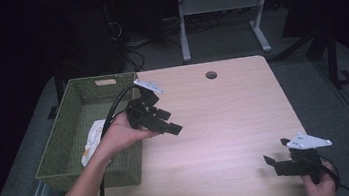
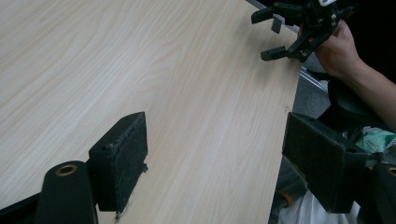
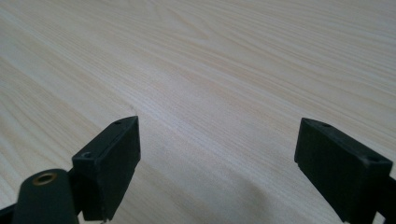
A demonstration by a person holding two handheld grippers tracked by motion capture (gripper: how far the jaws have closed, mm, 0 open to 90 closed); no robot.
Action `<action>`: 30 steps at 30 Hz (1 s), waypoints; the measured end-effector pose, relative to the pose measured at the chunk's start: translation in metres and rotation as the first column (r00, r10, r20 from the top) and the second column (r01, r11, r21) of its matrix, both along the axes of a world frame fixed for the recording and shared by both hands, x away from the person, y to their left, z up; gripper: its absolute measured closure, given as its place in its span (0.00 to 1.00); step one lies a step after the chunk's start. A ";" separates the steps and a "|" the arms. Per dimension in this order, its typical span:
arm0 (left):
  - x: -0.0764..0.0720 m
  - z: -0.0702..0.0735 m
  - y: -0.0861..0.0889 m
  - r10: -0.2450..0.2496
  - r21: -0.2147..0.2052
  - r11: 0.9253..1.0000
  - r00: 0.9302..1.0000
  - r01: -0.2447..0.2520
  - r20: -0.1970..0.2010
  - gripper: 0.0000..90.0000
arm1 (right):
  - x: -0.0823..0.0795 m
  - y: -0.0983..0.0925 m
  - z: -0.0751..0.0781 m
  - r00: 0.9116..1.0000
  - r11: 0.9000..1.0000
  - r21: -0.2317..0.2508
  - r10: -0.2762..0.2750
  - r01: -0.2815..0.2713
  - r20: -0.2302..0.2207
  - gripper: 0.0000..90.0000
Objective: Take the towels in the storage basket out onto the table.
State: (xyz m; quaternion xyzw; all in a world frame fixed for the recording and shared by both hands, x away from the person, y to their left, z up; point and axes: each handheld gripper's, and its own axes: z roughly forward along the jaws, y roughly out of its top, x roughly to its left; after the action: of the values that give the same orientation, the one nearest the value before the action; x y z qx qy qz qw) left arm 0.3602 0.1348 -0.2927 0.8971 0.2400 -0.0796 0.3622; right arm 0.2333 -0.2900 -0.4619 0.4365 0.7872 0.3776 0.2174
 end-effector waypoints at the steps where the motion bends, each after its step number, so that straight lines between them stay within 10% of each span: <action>1: 0.000 0.000 0.003 0.007 -0.006 1.000 1.000 -0.007 0.001 0.24 | 0.000 0.000 0.000 1.000 1.000 0.001 -0.001 0.001 0.000 0.16; 30: 0.010 -0.001 0.103 0.189 -0.045 0.981 0.981 -0.191 -0.037 0.26 | 0.001 0.001 0.000 1.000 1.000 -0.006 0.001 -0.001 -0.002 0.16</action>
State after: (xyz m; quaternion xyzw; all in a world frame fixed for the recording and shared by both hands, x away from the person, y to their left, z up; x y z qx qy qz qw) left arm 0.3707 0.2379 -0.2936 0.8596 0.3284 -0.0653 0.3859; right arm 0.2344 -0.2887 -0.4624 0.4361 0.7886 0.3748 0.2176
